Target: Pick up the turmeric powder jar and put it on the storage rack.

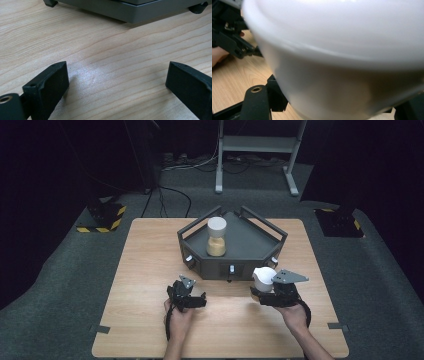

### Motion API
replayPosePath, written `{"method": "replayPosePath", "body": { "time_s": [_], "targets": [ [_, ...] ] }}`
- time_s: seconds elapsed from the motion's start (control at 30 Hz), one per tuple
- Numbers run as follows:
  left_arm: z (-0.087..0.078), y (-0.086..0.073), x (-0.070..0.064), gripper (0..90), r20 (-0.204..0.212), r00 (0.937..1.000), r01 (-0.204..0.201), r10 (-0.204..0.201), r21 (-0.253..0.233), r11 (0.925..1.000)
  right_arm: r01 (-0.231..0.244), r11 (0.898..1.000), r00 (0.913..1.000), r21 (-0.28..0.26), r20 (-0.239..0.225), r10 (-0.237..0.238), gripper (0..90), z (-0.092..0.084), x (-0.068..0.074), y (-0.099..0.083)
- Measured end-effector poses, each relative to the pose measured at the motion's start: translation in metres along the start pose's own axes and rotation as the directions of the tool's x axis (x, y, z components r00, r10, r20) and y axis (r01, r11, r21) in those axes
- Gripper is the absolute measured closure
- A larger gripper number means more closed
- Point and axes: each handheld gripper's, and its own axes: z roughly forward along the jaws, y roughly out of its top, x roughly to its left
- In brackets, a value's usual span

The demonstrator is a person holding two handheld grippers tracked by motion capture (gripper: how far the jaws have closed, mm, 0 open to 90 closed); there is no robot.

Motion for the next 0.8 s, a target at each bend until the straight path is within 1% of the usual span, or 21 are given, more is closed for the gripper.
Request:
{"method": "replayPosePath", "body": {
  "time_s": [0.2,0.43,0.67,0.8],
  "targets": [
    [0.000,0.000,0.000,4.6,0.000,1.0000,0.000,0.000,0.000,1.0000,-0.007,1.000,1.0000,-0.004,0.006,0.007,30.3,-0.003,-0.003,0.011],
    [0.000,0.000,0.000,4.6,0.000,1.0000,0.000,0.000,0.000,1.0000,0.017,1.000,0.9999,-0.010,0.003,-0.017,30.3,-0.006,-0.006,0.025],
    [0.000,0.000,0.000,4.6,0.000,1.0000,0.000,0.000,0.000,1.0000,0.020,1.000,0.9998,-0.021,-0.002,-0.020,30.3,-0.006,-0.008,0.036],
    [0.000,0.000,0.000,4.6,0.000,1.0000,0.000,0.000,0.000,1.0000,0.017,0.999,0.9998,-0.035,-0.007,-0.017,30.3,-0.008,-0.010,0.046]
  ]
}}
